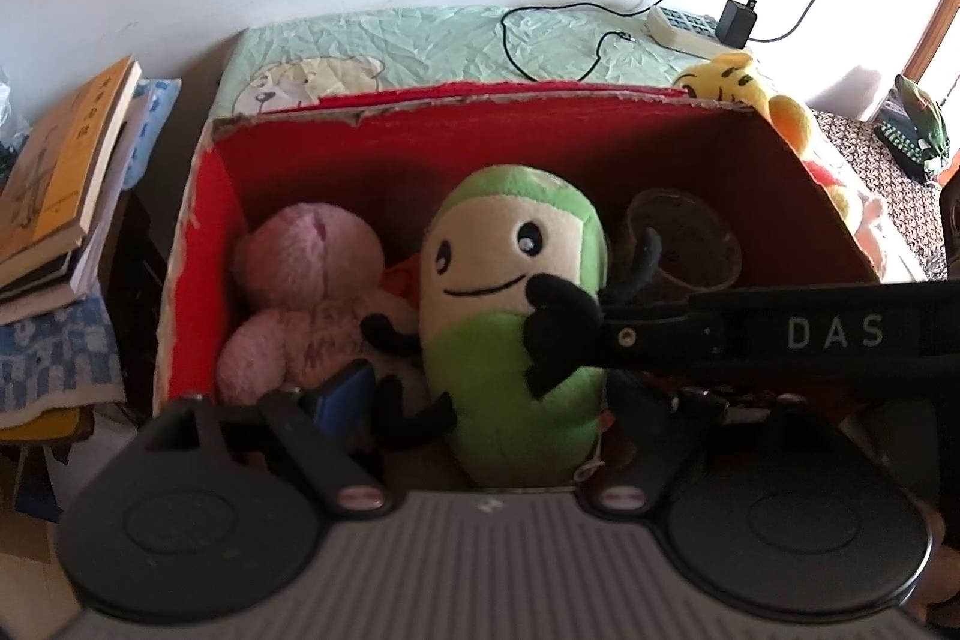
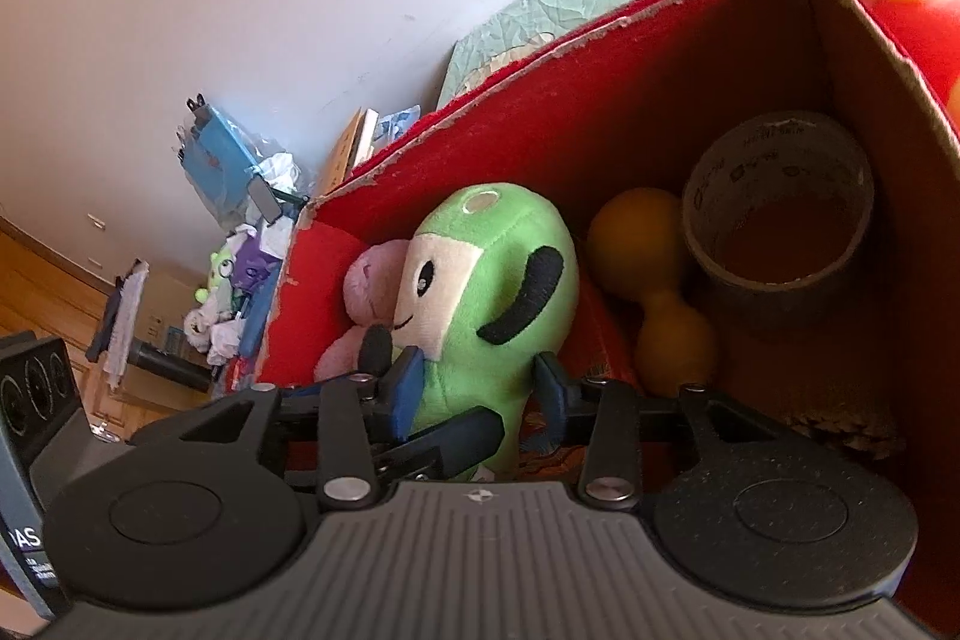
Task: Organize objects
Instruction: 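Lower the green bean plush into the box beside the teddy bear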
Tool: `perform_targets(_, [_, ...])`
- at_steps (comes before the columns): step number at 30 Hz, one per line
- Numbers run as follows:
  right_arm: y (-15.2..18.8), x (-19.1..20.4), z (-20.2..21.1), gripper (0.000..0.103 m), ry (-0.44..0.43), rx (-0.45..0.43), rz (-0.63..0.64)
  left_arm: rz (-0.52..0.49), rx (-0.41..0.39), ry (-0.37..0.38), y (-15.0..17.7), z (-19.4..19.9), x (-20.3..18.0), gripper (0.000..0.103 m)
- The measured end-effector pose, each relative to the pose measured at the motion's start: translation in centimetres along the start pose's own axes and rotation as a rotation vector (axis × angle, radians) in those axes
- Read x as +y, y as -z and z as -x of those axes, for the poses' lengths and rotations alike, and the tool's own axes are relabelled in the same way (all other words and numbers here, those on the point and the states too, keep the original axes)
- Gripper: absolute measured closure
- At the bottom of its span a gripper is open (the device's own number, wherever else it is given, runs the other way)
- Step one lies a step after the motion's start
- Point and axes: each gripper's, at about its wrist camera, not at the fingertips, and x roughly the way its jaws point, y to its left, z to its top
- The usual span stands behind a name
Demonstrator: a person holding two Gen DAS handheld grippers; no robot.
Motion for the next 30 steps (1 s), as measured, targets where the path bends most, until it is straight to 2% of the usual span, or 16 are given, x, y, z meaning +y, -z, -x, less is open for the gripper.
perform_targets(30, [0.02,0.24,0.12,0.058,0.003,-0.009,0.058,-0.010,0.038,-0.059,-0.31,-0.51,-0.99,0.012])
